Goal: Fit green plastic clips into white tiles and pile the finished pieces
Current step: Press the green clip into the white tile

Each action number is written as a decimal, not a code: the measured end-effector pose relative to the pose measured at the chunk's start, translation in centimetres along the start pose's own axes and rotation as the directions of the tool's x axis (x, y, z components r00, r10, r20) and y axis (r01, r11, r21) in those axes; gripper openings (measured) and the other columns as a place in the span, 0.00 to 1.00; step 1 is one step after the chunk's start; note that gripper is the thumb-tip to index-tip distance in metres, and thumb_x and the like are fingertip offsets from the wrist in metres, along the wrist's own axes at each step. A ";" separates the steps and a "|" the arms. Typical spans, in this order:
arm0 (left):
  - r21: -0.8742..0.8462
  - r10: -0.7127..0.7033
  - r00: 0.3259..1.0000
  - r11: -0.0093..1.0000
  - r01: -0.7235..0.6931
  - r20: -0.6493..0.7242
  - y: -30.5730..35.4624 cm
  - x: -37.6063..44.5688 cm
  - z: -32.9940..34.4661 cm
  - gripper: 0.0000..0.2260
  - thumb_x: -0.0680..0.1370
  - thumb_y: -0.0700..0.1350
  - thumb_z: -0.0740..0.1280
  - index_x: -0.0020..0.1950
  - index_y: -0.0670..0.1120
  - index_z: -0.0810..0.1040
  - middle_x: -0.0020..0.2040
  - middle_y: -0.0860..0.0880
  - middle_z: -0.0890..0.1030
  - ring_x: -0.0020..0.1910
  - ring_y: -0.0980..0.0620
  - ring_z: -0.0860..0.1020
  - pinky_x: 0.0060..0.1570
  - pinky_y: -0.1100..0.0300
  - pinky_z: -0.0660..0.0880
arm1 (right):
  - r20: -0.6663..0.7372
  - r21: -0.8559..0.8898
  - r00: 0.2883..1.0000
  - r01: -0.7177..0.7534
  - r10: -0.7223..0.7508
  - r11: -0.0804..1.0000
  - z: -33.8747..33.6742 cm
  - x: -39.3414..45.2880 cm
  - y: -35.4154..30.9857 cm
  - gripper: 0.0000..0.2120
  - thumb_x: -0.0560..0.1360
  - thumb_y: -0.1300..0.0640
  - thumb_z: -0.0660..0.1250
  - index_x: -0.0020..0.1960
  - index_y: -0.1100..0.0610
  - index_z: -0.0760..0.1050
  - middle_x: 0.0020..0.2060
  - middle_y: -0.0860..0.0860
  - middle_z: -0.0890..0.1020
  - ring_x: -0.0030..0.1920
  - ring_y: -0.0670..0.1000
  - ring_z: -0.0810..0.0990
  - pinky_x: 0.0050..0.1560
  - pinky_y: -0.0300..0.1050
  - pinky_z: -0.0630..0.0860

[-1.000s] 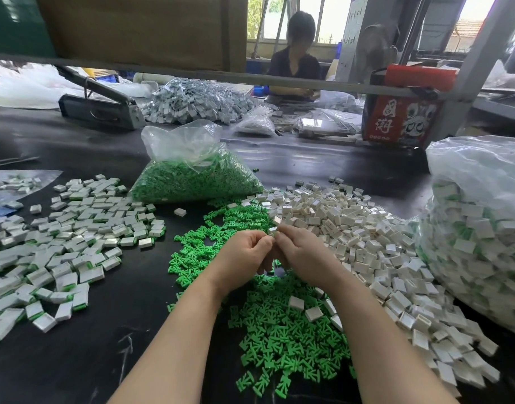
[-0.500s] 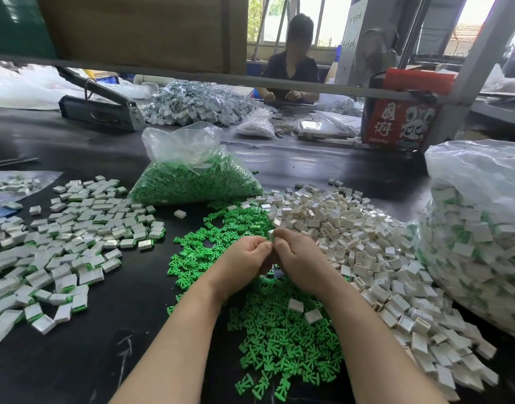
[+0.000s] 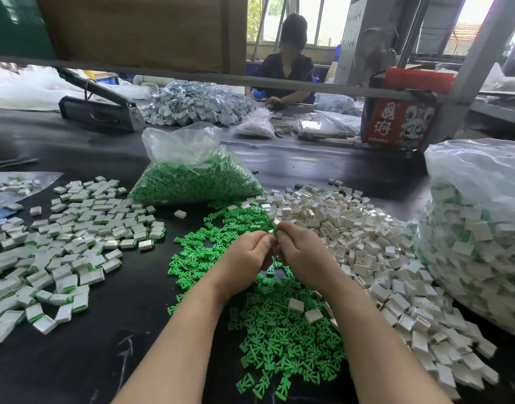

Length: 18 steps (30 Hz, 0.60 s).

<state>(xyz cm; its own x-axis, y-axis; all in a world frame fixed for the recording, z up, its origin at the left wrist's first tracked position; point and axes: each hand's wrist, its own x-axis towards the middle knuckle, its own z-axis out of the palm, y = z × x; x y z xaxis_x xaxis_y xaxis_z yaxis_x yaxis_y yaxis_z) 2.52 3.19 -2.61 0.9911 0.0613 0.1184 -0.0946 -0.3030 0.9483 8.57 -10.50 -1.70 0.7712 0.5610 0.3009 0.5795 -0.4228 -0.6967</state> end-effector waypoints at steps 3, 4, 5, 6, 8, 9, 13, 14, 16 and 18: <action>0.004 0.000 1.000 1.000 0.000 -0.008 0.0 0.0 0.1 0.15 0.85 0.44 0.57 0.39 0.47 0.72 0.28 0.57 0.71 0.28 0.57 0.68 0.31 0.62 0.65 | -0.040 -0.002 0.999 0.003 -0.003 1.000 0.0 -0.1 0.0 0.13 0.81 0.56 0.57 0.38 0.50 0.70 0.29 0.45 0.74 0.28 0.43 0.70 0.31 0.44 0.66; 0.014 0.004 1.000 1.000 -0.004 -0.011 0.1 0.0 0.1 0.15 0.85 0.44 0.57 0.39 0.46 0.72 0.28 0.57 0.71 0.29 0.57 0.68 0.31 0.62 0.66 | -0.047 0.010 0.999 -0.007 0.007 1.000 0.0 -0.1 0.0 0.14 0.81 0.57 0.57 0.37 0.51 0.70 0.28 0.46 0.74 0.28 0.43 0.69 0.32 0.45 0.66; 0.024 0.010 1.000 1.000 -0.009 -0.014 0.2 -0.1 0.1 0.15 0.85 0.44 0.57 0.39 0.46 0.72 0.29 0.57 0.71 0.29 0.57 0.68 0.31 0.62 0.66 | -0.048 0.027 0.999 -0.019 0.020 0.999 0.0 -0.1 0.0 0.14 0.81 0.57 0.57 0.37 0.52 0.70 0.28 0.46 0.73 0.28 0.44 0.69 0.32 0.45 0.66; 0.029 0.014 1.000 0.999 -0.013 -0.017 0.3 -0.1 0.2 0.14 0.85 0.44 0.57 0.39 0.46 0.72 0.29 0.56 0.71 0.29 0.58 0.68 0.31 0.63 0.66 | -0.043 0.056 0.998 -0.032 0.035 0.998 0.1 -0.1 -0.1 0.14 0.81 0.58 0.57 0.37 0.54 0.70 0.29 0.46 0.73 0.29 0.45 0.69 0.33 0.46 0.66; 0.012 0.017 1.000 1.000 -0.017 -0.026 0.4 -0.2 0.2 0.14 0.85 0.44 0.57 0.40 0.46 0.73 0.30 0.55 0.71 0.29 0.58 0.68 0.30 0.65 0.66 | -0.028 0.148 0.997 -0.064 0.069 0.987 0.3 0.0 -0.2 0.13 0.82 0.60 0.56 0.39 0.60 0.71 0.30 0.49 0.73 0.32 0.48 0.69 0.35 0.49 0.68; -0.007 0.018 0.999 1.000 -0.018 -0.031 0.5 -0.2 0.2 0.14 0.85 0.43 0.57 0.40 0.46 0.73 0.30 0.55 0.71 0.28 0.58 0.67 0.29 0.66 0.66 | -0.023 0.193 0.996 -0.082 0.088 0.978 0.3 0.0 -0.3 0.13 0.82 0.60 0.56 0.41 0.62 0.72 0.30 0.50 0.73 0.33 0.50 0.69 0.36 0.50 0.68; -0.061 0.022 0.999 0.998 -0.025 -0.046 0.7 -0.3 0.3 0.13 0.85 0.42 0.56 0.43 0.44 0.74 0.31 0.53 0.71 0.28 0.58 0.67 0.28 0.66 0.65 | -0.030 0.302 0.991 -0.117 0.132 0.946 0.6 0.1 -0.4 0.15 0.82 0.61 0.56 0.37 0.58 0.70 0.30 0.50 0.71 0.34 0.51 0.68 0.37 0.50 0.66; -0.082 0.020 0.999 0.996 -0.024 -0.044 0.7 -0.2 0.3 0.13 0.85 0.42 0.56 0.43 0.44 0.74 0.30 0.55 0.72 0.28 0.60 0.68 0.28 0.67 0.65 | -0.035 0.314 0.990 -0.119 0.136 0.942 0.6 0.2 -0.4 0.15 0.82 0.61 0.56 0.37 0.57 0.69 0.30 0.50 0.70 0.34 0.51 0.68 0.38 0.51 0.66; -0.105 0.018 0.999 0.994 -0.022 -0.039 0.7 -0.2 0.3 0.14 0.85 0.41 0.56 0.42 0.46 0.74 0.27 0.59 0.73 0.26 0.63 0.68 0.27 0.70 0.65 | -0.041 0.327 0.989 -0.121 0.142 0.937 0.8 0.3 -0.4 0.15 0.82 0.61 0.56 0.36 0.56 0.69 0.30 0.50 0.70 0.34 0.51 0.67 0.38 0.51 0.65; -0.083 0.024 0.999 0.996 -0.027 -0.042 0.6 -0.2 0.3 0.14 0.85 0.42 0.56 0.40 0.47 0.73 0.26 0.60 0.72 0.26 0.62 0.68 0.27 0.69 0.65 | -0.040 0.315 0.990 -0.114 0.133 0.942 0.9 0.4 -0.2 0.15 0.82 0.61 0.56 0.36 0.56 0.69 0.29 0.49 0.70 0.33 0.51 0.67 0.37 0.51 0.65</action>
<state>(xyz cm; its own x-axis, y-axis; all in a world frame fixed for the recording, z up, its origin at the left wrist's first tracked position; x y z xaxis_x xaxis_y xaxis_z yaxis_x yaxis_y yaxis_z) 2.26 2.74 -2.15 0.9837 0.0938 0.1532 -0.1290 -0.2248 0.9658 8.49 -9.60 -2.00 0.8513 0.4710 0.2311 0.3748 -0.2378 -0.8961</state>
